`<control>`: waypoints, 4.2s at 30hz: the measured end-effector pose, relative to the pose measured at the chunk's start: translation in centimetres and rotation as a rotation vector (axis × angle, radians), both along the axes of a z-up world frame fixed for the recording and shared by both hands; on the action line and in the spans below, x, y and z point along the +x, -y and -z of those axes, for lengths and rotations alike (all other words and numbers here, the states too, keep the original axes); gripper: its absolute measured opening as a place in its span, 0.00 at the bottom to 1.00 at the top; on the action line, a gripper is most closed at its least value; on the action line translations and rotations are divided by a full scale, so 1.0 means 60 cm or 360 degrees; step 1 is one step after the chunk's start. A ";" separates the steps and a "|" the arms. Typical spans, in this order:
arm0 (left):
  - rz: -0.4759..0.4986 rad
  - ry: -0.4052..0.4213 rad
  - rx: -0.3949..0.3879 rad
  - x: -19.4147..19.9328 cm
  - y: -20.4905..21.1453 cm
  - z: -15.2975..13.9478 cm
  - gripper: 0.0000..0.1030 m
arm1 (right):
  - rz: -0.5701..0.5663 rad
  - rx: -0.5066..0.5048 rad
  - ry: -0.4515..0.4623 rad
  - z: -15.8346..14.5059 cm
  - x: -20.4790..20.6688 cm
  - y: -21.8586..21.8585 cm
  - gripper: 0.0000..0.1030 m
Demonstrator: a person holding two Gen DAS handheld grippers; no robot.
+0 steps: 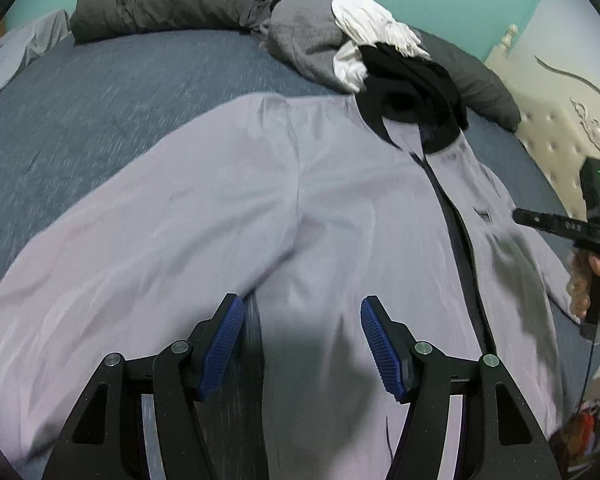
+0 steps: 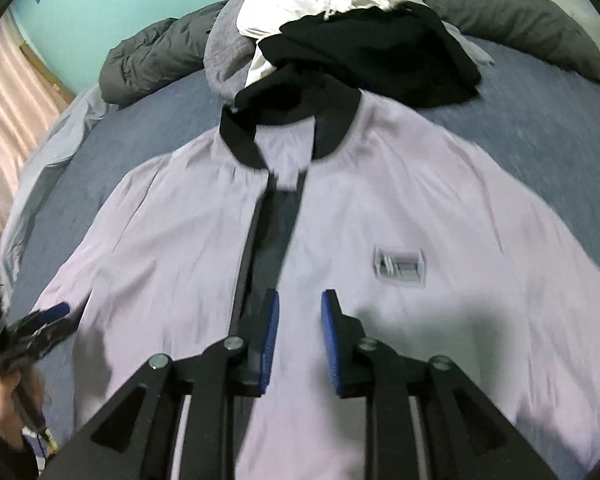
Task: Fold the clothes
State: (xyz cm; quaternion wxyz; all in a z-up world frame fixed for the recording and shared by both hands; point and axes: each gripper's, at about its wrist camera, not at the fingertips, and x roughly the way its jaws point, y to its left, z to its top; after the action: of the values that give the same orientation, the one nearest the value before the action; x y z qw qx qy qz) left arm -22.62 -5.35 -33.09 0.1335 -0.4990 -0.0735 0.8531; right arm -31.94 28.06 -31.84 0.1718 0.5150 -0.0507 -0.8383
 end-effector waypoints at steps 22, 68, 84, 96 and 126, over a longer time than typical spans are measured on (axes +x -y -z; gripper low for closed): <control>0.0113 0.0505 0.0042 0.267 0.040 0.054 0.64 | 0.0227 -0.0125 0.0428 0.075 0.391 -0.258 0.42; 0.0174 0.0596 0.0060 0.378 0.056 0.060 0.14 | 0.0093 -0.0297 0.0503 0.101 0.540 -0.274 0.11; 0.0194 0.0358 0.0114 0.313 0.001 -0.046 0.41 | 0.0319 -0.0279 0.0362 0.038 0.515 -0.386 0.40; 0.0526 0.0476 0.0246 0.257 -0.276 0.029 0.41 | 0.0407 -0.0245 0.0256 0.011 0.524 -0.417 0.44; 0.0460 0.0529 0.0088 0.244 -0.293 0.083 0.03 | 0.0312 -0.0307 0.0394 0.053 0.525 -0.391 0.51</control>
State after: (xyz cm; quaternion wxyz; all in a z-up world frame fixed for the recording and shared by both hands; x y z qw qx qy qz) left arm -7.96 12.20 -38.06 0.2541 -0.6343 -0.0456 0.7287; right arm -0.43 51.50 -35.03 0.1303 0.5879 -0.2017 -0.7725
